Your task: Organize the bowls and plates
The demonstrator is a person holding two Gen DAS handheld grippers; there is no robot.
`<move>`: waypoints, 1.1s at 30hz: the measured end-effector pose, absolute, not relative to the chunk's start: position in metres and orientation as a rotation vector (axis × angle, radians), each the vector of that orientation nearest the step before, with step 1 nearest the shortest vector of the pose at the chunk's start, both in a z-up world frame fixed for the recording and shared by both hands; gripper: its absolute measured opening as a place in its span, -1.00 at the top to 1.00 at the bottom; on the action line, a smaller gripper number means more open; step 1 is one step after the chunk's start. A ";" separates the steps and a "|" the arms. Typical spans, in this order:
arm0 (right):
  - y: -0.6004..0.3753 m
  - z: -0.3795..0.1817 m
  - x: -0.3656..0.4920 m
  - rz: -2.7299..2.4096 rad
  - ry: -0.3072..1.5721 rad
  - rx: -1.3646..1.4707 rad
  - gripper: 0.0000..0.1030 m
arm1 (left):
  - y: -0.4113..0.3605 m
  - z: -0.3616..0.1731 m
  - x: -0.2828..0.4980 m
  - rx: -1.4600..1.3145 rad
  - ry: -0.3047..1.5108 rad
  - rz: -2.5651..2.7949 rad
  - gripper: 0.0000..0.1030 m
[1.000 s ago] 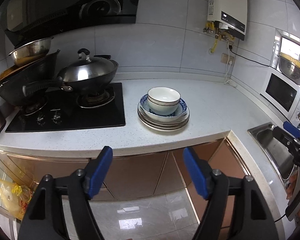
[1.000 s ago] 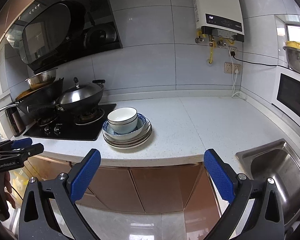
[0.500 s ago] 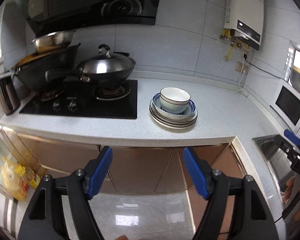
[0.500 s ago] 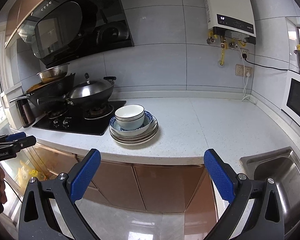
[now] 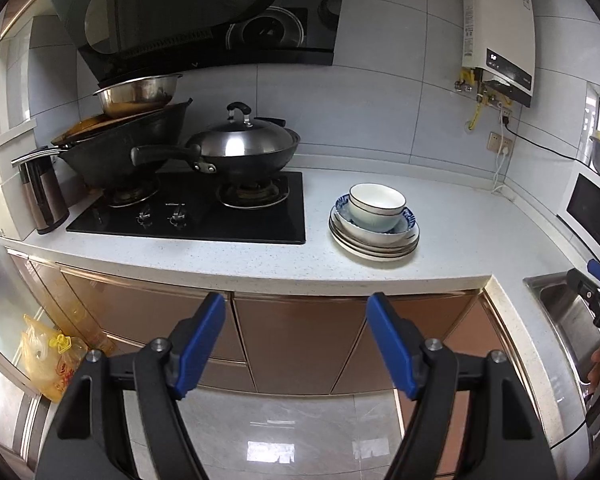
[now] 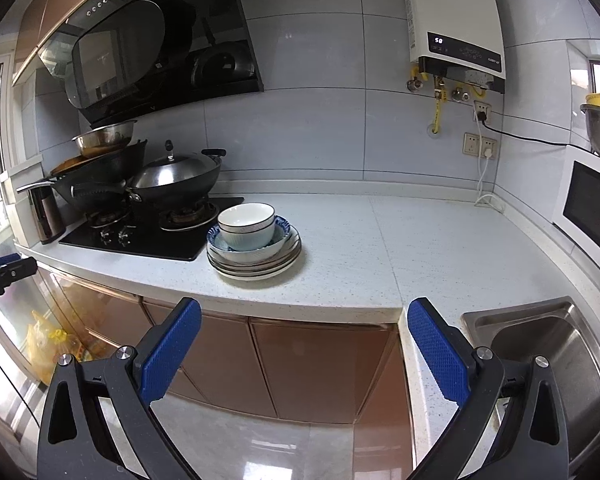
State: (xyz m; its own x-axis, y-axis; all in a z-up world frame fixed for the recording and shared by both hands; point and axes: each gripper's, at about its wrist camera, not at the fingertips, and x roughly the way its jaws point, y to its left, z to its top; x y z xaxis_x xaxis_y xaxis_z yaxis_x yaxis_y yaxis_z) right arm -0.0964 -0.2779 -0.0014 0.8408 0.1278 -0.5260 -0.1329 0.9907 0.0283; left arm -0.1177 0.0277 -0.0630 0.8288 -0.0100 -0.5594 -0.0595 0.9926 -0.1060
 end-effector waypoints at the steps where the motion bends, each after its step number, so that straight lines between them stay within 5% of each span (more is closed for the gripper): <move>1: -0.276 -0.001 -0.096 0.133 0.556 -0.007 -0.97 | 0.030 -0.064 -0.115 -0.119 0.590 0.024 -0.41; 33: -0.236 0.020 -0.088 0.113 0.499 -0.034 -0.97 | 0.038 -0.064 -0.088 -0.081 0.601 -0.036 -0.41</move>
